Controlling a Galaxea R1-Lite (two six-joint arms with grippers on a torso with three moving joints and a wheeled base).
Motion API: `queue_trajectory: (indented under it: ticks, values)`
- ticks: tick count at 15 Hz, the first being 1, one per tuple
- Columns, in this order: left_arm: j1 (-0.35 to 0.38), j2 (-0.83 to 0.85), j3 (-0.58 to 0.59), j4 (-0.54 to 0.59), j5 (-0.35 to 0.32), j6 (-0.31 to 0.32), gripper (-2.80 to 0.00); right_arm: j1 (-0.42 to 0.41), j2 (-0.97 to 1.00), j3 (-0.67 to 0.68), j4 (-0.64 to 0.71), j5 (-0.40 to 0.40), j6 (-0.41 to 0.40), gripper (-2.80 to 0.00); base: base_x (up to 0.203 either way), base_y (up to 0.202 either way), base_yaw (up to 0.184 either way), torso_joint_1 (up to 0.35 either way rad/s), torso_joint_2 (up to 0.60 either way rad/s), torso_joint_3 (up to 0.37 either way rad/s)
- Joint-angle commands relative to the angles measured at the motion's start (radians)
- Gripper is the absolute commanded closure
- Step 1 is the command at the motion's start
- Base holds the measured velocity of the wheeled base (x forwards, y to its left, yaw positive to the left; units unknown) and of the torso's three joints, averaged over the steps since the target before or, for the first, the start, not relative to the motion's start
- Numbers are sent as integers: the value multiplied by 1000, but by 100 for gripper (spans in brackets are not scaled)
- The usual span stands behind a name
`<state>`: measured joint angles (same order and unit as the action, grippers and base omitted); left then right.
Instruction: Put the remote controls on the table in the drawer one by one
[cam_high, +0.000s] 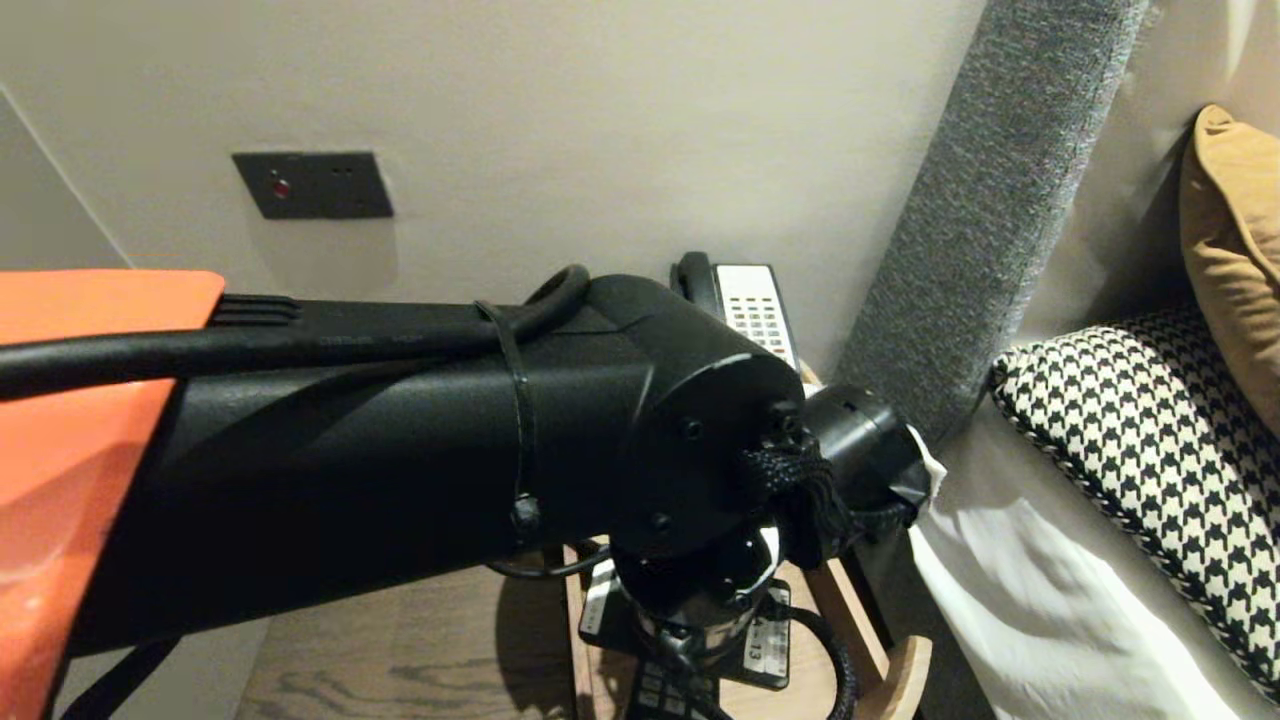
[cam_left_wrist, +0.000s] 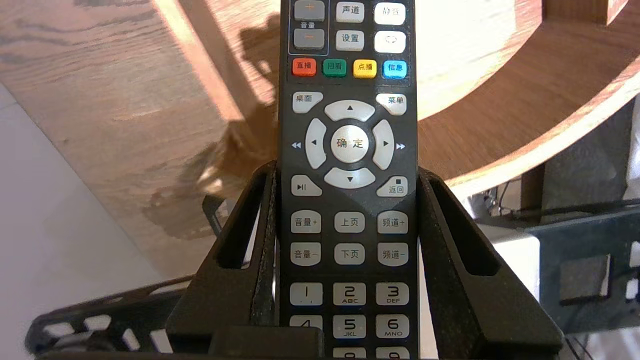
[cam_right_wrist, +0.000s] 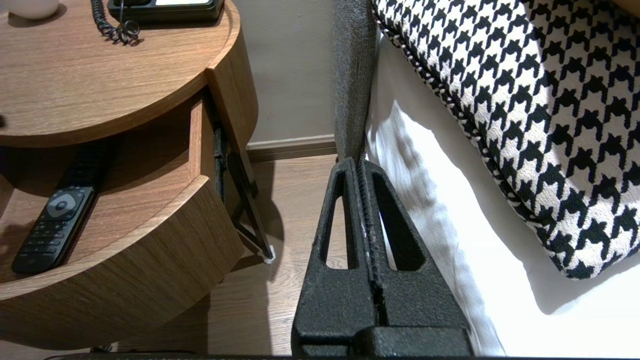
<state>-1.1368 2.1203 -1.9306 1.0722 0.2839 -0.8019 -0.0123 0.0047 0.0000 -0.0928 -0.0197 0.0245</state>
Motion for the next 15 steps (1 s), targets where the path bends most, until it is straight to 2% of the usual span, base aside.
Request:
queue_trajectory:
  ticks: [1, 5, 10, 15]
  values:
    - [-5, 34, -1, -12, 2, -1, 0, 0, 0, 40, -1, 0, 0, 0, 0, 0, 0, 0, 0, 0]
    - [-15, 55, -1, -29, 0, 1, 0, 0, 0, 40, -1, 0, 0, 0, 0, 0, 0, 0, 0, 0]
    - [-23, 69, -2, -48, -64, 11, 0, 0, 0, 40, -1, 0, 0, 0, 0, 0, 0, 0, 0, 0]
    - [-19, 85, -3, -64, -74, 68, 0, 0, 0, 40, -1, 0, 0, 0, 0, 0, 0, 0, 0, 0]
